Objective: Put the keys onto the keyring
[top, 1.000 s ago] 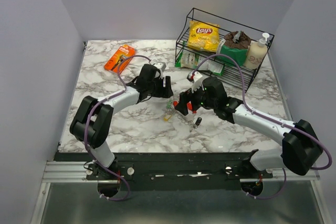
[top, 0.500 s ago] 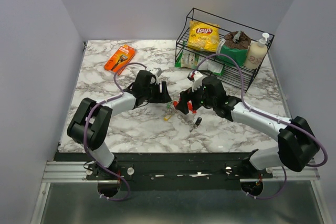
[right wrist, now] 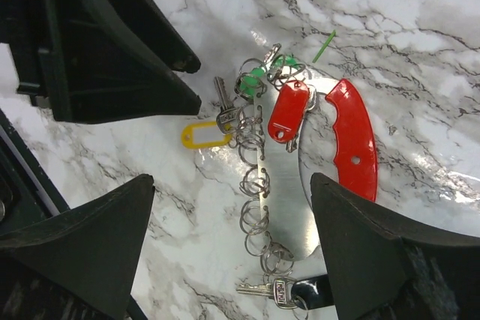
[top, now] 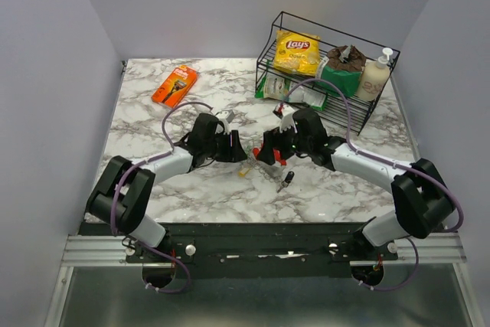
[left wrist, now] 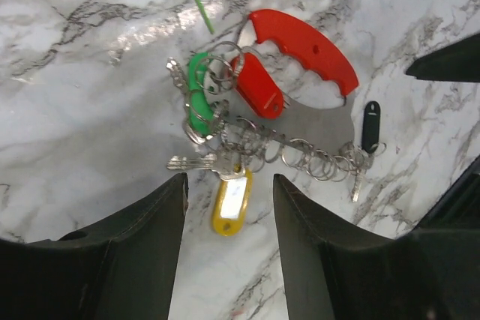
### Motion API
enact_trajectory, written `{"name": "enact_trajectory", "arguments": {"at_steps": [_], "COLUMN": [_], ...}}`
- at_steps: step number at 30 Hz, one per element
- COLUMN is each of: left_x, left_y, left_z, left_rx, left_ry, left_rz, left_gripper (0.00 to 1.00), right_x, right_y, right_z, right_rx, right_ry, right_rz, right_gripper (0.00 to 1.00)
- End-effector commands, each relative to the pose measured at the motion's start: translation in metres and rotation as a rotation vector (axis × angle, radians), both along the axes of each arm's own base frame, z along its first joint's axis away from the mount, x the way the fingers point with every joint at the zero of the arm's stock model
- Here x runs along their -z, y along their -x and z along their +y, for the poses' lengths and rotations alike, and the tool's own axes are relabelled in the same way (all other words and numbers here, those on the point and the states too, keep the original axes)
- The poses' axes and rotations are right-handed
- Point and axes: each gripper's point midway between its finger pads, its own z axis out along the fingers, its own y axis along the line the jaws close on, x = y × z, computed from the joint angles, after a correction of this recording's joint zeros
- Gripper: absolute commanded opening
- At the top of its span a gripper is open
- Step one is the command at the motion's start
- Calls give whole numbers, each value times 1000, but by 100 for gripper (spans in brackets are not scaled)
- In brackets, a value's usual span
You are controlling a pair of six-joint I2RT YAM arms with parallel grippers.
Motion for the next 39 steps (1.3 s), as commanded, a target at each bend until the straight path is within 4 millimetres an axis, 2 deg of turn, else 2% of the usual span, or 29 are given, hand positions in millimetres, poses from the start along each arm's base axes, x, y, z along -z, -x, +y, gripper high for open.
{"name": "enact_trajectory", "arguments": {"at_steps": [1,6,11,12,16,22,29,33,39], "left_x": [-31,-23,-20,-18,-8,5,20,22,25], "left_y": [10,26,34,40,42,37,37,37,33], "left_z": [-18,-34,-56,-62,-72,-72,-73,-74,-75], "left_rx": [68,127,191,213,227,212,220,228,221], "left_ry": [69,85,101,99,100,73,58,66,60], "left_rz": [-92,-74,-88,-84,-75,-74,-66,-68,-77], "left_gripper": [57,56,54,54,53,51,46,40,37], "right_x": [1,13,21,21,19,18,18,18,19], "right_y": [-3,-7,-5,-6,-10,-12,-11,-11,-10], "right_z": [1,-4,-10,-12,-21,-35,-42,-44,-45], "right_rx": [6,20,44,52,84,114,124,128,124], "right_ry": [-39,-47,-27,-28,-47,-68,-79,-80,-82], "right_rz": [62,120,161,161,167,172,182,184,188], "right_gripper": [90,81,79,78,75,75,74,74,74]}}
